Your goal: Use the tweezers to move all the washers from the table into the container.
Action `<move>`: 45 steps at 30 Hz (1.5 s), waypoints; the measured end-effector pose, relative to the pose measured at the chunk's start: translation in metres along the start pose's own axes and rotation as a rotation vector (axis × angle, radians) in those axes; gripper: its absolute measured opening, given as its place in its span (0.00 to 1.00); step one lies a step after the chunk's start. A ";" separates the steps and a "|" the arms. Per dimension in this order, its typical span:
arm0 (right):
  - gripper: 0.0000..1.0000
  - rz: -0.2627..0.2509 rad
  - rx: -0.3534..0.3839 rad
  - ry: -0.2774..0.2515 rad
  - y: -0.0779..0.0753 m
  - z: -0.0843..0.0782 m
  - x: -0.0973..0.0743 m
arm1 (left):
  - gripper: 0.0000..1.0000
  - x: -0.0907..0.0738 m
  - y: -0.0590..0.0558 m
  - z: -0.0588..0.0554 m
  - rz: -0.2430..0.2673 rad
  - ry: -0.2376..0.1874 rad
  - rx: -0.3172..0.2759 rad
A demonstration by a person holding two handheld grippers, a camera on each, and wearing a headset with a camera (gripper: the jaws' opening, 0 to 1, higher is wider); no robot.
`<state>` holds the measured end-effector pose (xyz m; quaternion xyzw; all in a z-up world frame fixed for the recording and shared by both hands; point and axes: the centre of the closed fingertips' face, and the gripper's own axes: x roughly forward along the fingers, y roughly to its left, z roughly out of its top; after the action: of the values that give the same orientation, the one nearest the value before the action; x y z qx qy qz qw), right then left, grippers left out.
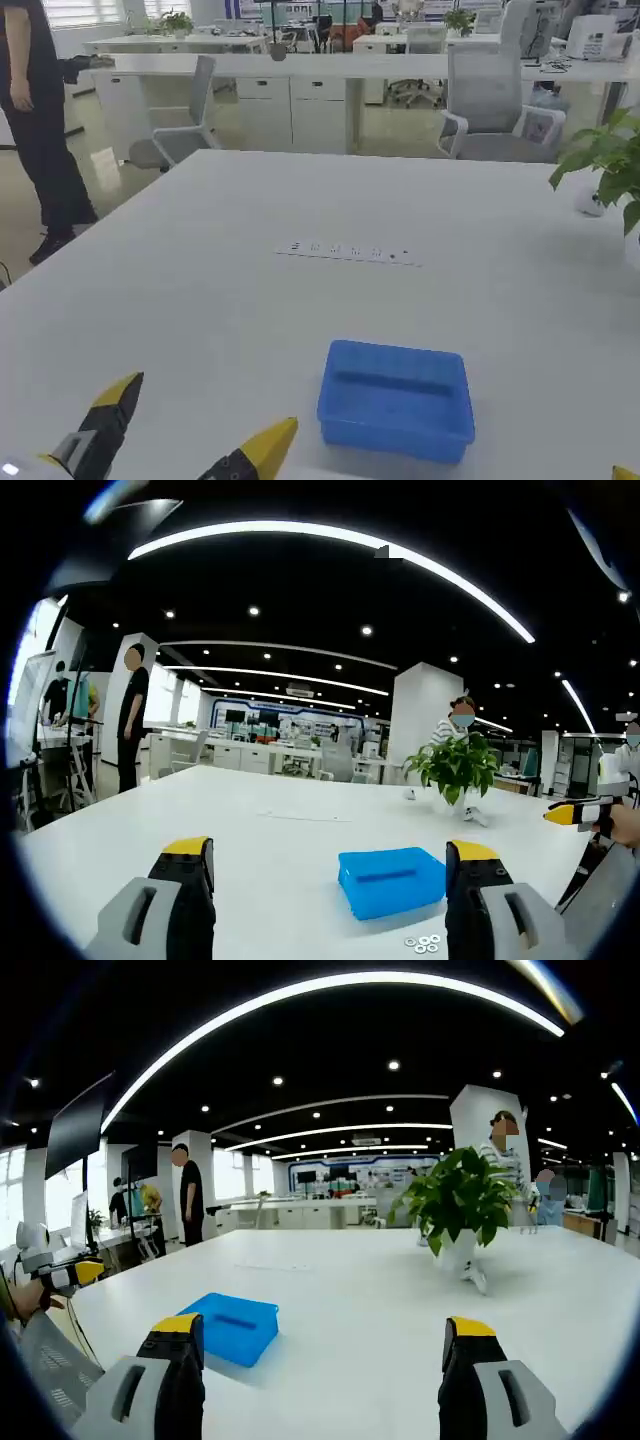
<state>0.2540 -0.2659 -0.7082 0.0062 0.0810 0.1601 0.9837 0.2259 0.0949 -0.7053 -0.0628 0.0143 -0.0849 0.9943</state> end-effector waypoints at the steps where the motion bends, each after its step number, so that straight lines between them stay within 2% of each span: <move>1: 0.99 -0.001 -0.001 -0.001 0.000 0.000 0.000 | 0.99 0.000 0.000 0.000 -0.001 0.001 0.000; 14: 0.99 0.010 -0.007 0.013 0.002 -0.002 0.002 | 0.99 0.001 -0.001 -0.001 -0.003 0.004 -0.001; 45: 0.99 -0.008 0.003 0.010 -0.002 0.000 0.001 | 0.98 0.001 0.002 -0.002 0.007 0.015 -0.005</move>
<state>0.2559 -0.2678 -0.7089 0.0063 0.0861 0.1559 0.9840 0.2276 0.0963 -0.7073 -0.0644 0.0224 -0.0819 0.9943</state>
